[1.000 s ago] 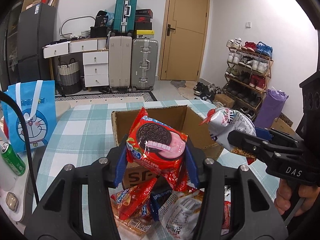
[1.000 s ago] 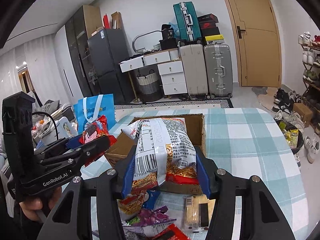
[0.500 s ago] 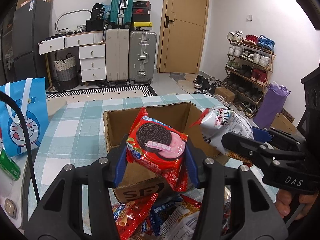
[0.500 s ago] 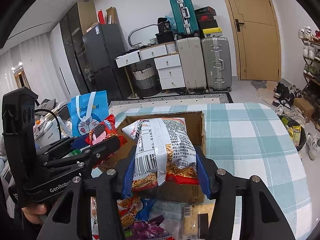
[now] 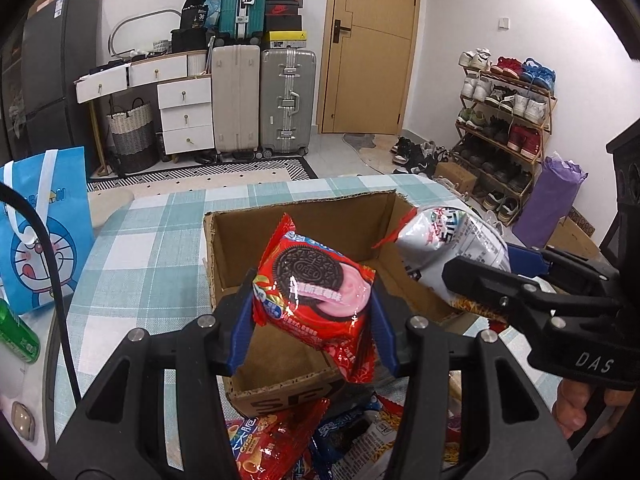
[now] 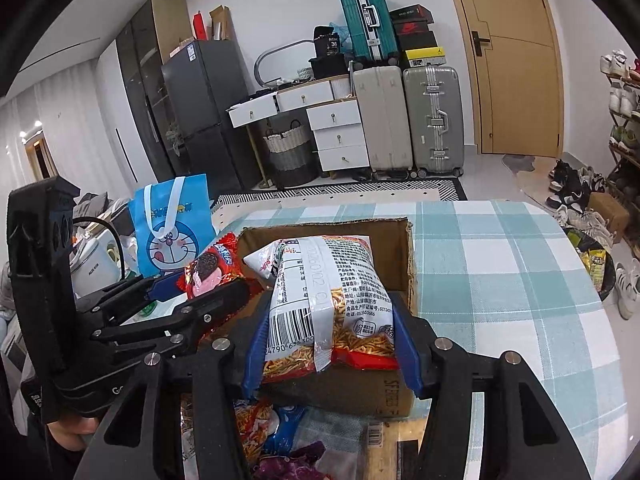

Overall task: Organize snacks
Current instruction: 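Open both grippers to drop the packs into the box, then move both tools back toward the remaining snacks on the table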

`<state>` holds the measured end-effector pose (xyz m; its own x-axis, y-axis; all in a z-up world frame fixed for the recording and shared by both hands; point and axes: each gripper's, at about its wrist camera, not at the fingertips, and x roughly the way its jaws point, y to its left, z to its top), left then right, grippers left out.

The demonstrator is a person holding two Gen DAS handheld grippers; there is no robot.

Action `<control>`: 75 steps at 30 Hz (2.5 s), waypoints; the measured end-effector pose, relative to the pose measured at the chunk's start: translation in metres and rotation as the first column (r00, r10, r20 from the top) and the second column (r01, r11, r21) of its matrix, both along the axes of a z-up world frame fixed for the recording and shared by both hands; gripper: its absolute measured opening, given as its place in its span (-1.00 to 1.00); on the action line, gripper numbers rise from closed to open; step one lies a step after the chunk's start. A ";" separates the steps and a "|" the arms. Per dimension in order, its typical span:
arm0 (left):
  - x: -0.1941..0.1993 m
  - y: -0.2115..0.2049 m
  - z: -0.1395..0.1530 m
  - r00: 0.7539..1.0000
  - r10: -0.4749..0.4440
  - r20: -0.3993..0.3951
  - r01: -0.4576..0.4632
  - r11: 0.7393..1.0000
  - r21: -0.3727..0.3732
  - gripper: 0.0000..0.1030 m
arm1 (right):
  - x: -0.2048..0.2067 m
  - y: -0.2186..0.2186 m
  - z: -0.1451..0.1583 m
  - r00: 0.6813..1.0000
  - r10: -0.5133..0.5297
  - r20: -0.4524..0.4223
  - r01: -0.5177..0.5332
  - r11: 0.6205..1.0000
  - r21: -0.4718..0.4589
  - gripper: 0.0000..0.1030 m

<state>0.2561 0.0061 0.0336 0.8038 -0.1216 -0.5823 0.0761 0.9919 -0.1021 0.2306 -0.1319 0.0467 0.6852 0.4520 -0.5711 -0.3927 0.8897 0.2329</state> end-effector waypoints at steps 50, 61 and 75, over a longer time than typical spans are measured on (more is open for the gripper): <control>-0.158 0.008 0.001 0.993 0.074 -0.094 -0.080 0.995 -0.056 0.98 | -0.106 -0.073 -0.035 0.992 -0.057 -0.109 0.053 0.998 -0.042 0.99; -0.174 -0.003 -0.027 0.989 0.049 -0.141 -0.057 0.997 -0.053 0.98 | -0.120 -0.062 -0.068 0.984 -0.037 -0.177 0.021 0.996 -0.087 0.99; -0.176 -0.006 -0.054 0.979 0.045 -0.201 -0.061 0.995 -0.076 0.98 | -0.120 -0.042 -0.097 0.969 0.020 -0.248 -0.067 0.981 -0.181 0.99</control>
